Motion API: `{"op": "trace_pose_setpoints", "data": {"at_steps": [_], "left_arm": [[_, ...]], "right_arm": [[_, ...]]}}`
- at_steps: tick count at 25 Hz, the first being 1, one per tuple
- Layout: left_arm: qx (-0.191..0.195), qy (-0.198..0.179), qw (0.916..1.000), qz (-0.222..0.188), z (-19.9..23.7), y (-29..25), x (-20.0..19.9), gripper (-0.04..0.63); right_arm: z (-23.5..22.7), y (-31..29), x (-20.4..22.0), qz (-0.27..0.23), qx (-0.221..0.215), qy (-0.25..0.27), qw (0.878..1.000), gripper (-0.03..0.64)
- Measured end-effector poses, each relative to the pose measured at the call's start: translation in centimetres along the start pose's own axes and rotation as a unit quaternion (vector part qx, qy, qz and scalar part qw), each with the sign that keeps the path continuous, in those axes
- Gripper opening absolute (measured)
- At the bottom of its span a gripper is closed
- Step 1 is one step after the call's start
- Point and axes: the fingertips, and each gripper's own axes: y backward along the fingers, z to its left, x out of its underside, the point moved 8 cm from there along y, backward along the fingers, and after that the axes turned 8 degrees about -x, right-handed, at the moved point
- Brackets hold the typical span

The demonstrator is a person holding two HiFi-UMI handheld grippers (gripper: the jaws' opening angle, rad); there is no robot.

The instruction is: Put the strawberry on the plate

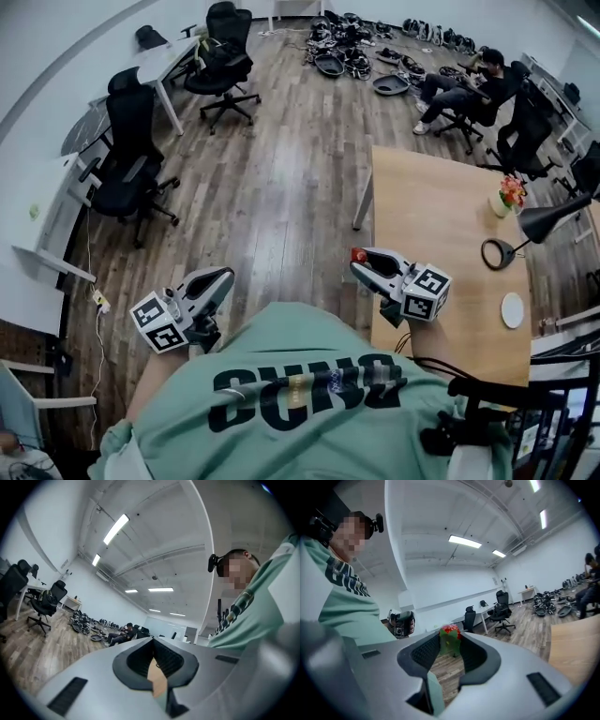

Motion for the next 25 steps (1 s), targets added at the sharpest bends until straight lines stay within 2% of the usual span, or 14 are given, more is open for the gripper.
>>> {"op": "trace_pose_setpoints", "data": {"at_steps": [5, 9, 12, 14, 19, 22, 25], "left_arm": [[0.087, 0.015, 0.9954, 0.037, 5.1, -7.5, 0.0, 0.005], [0.172, 0.024, 0.9834, 0.055, 11.1, -14.4, -1.7, 0.005], [0.237, 0.018, 0.9687, 0.071, 15.6, -19.3, -4.1, 0.005], [0.278, 0.008, 0.9571, 0.081, 18.4, -22.0, -5.9, 0.005], [0.338, 0.025, 0.9342, 0.113, 24.2, -26.9, -7.1, 0.005], [0.381, 0.023, 0.9138, 0.14, 25.3, -29.7, -6.3, 0.005], [0.426, 0.018, 0.8904, 0.16, 24.7, -32.7, -5.1, 0.005]], "right_arm": [[-3.0, 1.9, -0.2, -0.005, 0.083, 0.004, 0.997, 0.137], [-5.9, 2.3, -1.9, -0.016, 0.178, 0.016, 0.984, 0.137], [-7.1, 1.6, -3.5, -0.049, 0.254, 0.006, 0.966, 0.137], [-7.1, 0.6, -4.1, -0.052, 0.291, 0.01, 0.955, 0.137], [-7.4, -1.9, -3.9, -0.067, 0.38, -0.013, 0.922, 0.137], [-6.5, -3.3, -3.2, -0.044, 0.415, -0.022, 0.909, 0.137], [-5.7, -3.2, -2.6, -0.057, 0.448, -0.041, 0.891, 0.137]]}}
